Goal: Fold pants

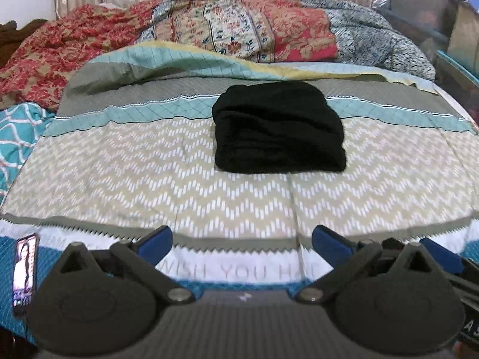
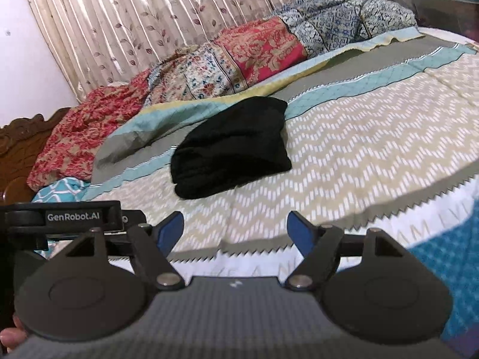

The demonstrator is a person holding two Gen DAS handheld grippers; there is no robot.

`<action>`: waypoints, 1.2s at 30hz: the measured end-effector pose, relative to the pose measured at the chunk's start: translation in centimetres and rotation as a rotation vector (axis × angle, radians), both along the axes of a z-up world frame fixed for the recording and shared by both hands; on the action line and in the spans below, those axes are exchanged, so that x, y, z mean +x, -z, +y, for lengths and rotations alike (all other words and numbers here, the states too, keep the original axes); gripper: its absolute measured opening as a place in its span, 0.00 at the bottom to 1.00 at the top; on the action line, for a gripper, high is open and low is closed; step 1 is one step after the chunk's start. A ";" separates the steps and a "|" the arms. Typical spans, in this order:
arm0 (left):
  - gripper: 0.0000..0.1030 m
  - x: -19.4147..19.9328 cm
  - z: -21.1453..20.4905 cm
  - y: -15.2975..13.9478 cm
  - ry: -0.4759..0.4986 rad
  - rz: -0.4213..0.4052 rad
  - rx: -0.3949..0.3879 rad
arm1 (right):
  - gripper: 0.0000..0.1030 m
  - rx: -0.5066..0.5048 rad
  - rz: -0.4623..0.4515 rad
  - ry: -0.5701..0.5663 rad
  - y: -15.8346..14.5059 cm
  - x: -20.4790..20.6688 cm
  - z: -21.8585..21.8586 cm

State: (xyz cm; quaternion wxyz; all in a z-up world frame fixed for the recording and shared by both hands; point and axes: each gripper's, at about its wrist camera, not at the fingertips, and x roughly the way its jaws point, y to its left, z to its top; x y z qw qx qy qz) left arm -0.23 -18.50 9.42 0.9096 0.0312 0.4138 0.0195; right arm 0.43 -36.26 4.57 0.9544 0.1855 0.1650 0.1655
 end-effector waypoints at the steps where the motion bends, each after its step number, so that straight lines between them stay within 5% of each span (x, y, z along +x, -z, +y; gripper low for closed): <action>1: 1.00 -0.8 -0.1 -0.3 0.000 -0.010 0.007 | 0.77 0.003 -0.006 -0.004 0.0 -0.8 0.1; 17: 1.00 -8.5 -1.1 -1.0 0.011 -0.054 0.058 | 0.83 0.009 -0.020 -0.009 2.0 -7.6 0.4; 36: 1.00 -8.7 -1.8 2.0 0.024 -0.002 0.130 | 0.83 0.017 0.060 0.003 4.7 -7.2 0.6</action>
